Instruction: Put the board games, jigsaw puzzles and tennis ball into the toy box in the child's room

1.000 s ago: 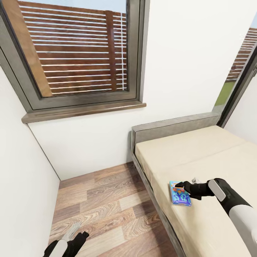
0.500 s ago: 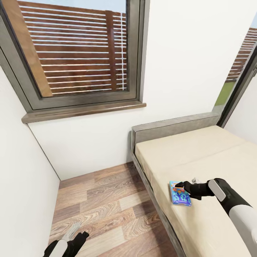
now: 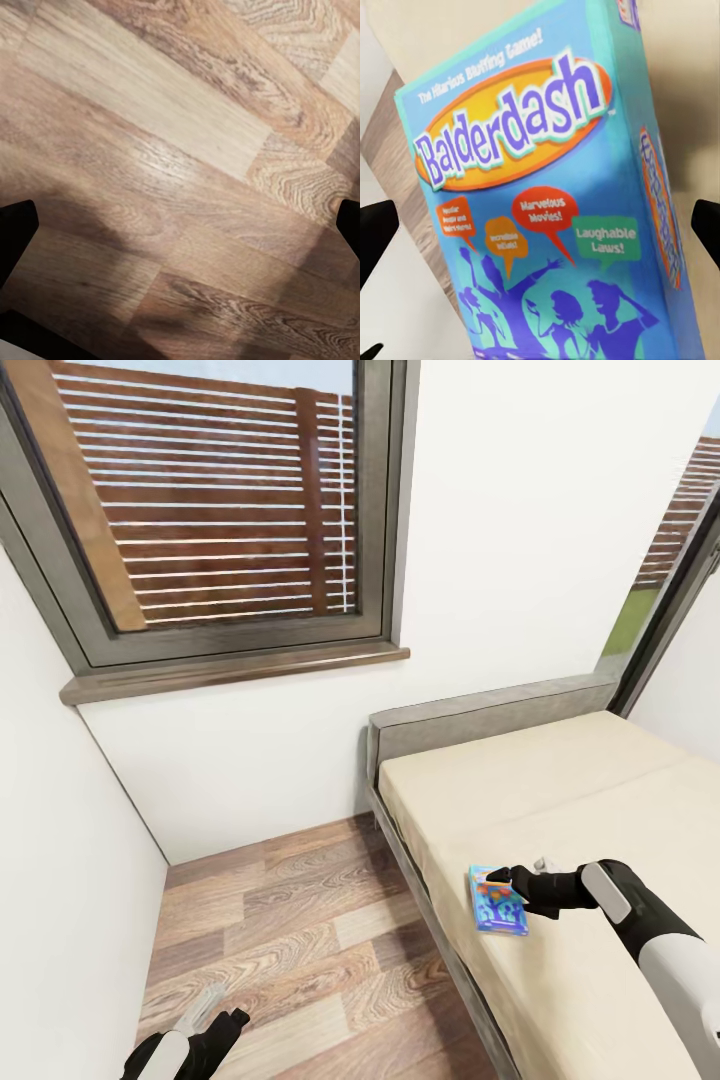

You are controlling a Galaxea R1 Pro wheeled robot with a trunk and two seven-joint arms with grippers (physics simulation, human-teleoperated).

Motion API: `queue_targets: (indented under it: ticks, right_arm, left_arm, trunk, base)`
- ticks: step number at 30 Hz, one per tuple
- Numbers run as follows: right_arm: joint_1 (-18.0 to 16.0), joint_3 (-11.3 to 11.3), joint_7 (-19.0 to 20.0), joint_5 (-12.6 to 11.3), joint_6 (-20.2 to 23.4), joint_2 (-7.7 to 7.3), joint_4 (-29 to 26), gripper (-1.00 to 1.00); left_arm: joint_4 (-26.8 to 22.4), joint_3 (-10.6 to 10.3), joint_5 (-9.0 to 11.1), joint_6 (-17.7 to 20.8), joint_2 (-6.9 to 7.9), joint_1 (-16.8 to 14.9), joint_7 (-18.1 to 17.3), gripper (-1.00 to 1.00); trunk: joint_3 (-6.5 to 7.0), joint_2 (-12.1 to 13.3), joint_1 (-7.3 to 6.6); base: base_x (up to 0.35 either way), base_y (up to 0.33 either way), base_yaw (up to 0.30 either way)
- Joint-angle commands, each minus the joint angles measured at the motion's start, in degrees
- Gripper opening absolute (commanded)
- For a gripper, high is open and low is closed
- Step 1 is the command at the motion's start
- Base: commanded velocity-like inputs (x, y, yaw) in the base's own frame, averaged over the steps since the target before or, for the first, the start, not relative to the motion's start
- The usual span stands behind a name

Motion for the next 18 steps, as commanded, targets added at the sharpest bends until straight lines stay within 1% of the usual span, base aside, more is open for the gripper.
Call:
queue_targets:
  ticks: [1, 18]
  right_arm:
    - [0.0, 0.29, 0.37, 0.58, 0.15, -0.07, 0.05, 1.0]
    - [-0.02, 0.19, 0.42, 0.51, 0.16, -0.17, 0.12, 1.0]
  left_arm:
    - [-0.12, 0.05, 0.6, 0.2, -0.01, -0.02, 0.46, 1.0]
    - [-0.12, 0.05, 0.6, 0.2, -0.01, -0.02, 0.46, 1.0]
  trunk:
    - [-0.06, -0.02, 0.0]
    - [-0.06, -0.02, 0.0]
  base:
    - [0.0, 0.0, 0.0]
    - [0.0, 0.0, 0.0]
